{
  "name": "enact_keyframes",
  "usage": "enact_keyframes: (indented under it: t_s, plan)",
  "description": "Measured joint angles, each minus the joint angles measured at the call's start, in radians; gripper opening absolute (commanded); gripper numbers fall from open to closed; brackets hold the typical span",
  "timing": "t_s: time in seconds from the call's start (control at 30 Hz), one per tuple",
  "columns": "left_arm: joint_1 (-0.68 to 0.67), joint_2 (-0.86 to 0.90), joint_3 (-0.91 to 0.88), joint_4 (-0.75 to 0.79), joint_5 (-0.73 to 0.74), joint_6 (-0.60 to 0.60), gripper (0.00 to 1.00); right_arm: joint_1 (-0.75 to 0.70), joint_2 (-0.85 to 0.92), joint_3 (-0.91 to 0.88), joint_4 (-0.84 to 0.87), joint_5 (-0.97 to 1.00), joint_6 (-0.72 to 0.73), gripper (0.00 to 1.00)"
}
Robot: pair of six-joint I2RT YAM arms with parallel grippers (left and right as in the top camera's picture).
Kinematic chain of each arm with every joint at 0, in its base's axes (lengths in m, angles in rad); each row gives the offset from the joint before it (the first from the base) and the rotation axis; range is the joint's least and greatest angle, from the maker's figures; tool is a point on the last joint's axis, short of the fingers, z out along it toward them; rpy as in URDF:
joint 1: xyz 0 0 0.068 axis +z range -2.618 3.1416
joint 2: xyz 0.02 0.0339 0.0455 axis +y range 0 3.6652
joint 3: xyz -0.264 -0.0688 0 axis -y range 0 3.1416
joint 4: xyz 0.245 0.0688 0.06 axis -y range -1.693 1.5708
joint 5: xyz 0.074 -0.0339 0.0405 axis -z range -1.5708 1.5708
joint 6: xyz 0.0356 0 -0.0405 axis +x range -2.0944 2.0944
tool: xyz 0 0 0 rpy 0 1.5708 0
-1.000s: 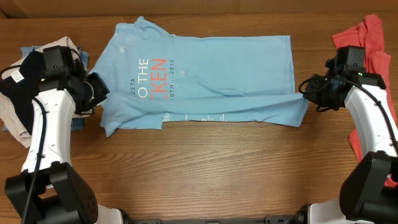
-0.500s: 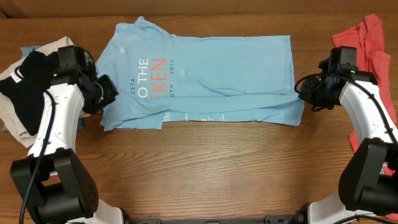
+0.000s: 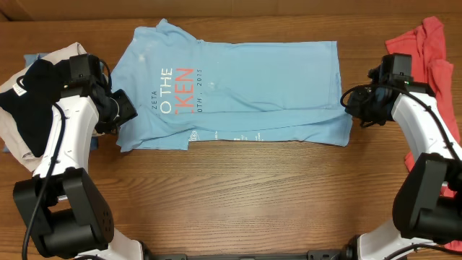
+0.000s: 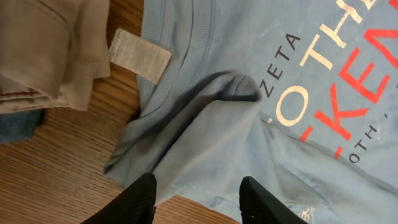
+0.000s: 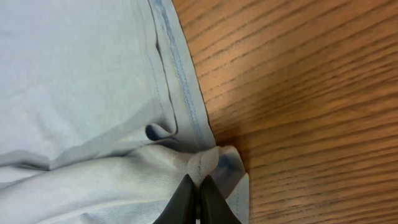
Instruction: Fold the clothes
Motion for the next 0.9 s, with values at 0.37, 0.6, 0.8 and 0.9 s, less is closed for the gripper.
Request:
enact_keyframes:
  t_s: [0.37,0.6,0.8,0.9]
  plan:
    - [0.000,0.117,0.000,0.072,0.006,0.034,0.38,0.000,0.006,0.000,-0.005,0.000,0.000,0.04]
    - [0.000,0.151,-0.001,0.120,0.025,0.048,0.18,0.000,0.006,0.000,-0.011,0.000,0.000,0.04]
    - [0.000,0.151,-0.001,0.120,0.048,0.061,0.04,0.000,0.006,0.000,-0.011,0.000,0.000,0.04]
    - [0.000,0.151,-0.001,0.120,0.060,0.061,0.04,0.000,0.006,0.000,-0.011,0.000,0.000,0.04]
